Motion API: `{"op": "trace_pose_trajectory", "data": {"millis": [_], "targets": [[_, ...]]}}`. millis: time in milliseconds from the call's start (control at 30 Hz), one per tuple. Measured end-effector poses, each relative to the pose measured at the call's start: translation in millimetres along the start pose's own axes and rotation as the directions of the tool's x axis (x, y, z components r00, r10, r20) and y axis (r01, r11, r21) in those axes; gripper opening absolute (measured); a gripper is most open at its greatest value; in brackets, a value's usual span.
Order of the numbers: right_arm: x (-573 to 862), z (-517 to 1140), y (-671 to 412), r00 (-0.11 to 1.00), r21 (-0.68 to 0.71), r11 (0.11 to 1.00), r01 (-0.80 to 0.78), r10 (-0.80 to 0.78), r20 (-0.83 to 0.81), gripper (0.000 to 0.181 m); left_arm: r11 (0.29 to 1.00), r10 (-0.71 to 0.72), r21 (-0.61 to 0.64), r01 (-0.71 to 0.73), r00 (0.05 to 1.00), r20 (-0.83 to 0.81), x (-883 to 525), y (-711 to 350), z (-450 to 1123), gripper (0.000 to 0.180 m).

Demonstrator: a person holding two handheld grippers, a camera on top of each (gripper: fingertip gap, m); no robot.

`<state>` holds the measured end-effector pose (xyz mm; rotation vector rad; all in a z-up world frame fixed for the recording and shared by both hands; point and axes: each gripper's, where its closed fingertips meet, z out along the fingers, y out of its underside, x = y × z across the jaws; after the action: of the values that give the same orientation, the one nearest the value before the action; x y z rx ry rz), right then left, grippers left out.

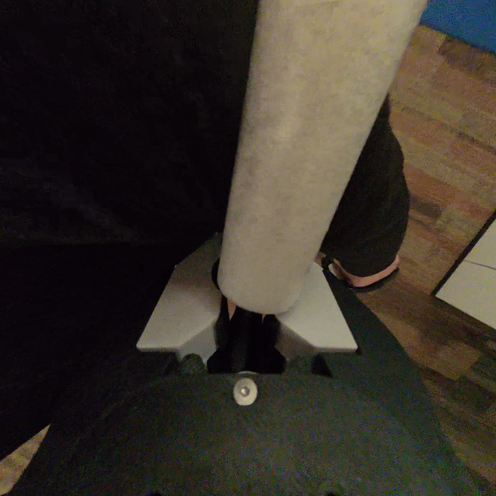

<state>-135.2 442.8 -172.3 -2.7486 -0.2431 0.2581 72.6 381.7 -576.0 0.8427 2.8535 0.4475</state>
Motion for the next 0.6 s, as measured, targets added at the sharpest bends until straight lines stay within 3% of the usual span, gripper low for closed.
{"op": "trace_pose_trajectory", "data": {"millis": [267, 367, 467, 600], "targets": [[-90, -107, -67, 0.936, 0.184, 0.918, 0.352, -0.341, -0.089, 0.022, 0.997, 0.081, 0.007, -0.081, 0.996, 0.023, 8, 22, 7, 0.021], [-73, -103, -67, 0.939, 0.112, 0.941, 0.320, -0.299, -0.171, 0.020, 0.995, 0.101, -0.022, -0.100, 0.995, 0.024, 10, 39, 11, 0.021], [-44, -69, -60, 0.973, 0.064, 0.978, 0.200, -0.191, -0.130, 0.022, 0.997, 0.078, -0.024, -0.077, 0.997, 0.022, 8, 47, 12, 0.021], [-66, -84, -81, 0.956, 0.165, 0.942, 0.292, -0.285, -0.065, 0.023, 0.999, 0.027, 0.033, -0.027, 1.000, 0.007, 13, 36, 13, 0.021]]}}
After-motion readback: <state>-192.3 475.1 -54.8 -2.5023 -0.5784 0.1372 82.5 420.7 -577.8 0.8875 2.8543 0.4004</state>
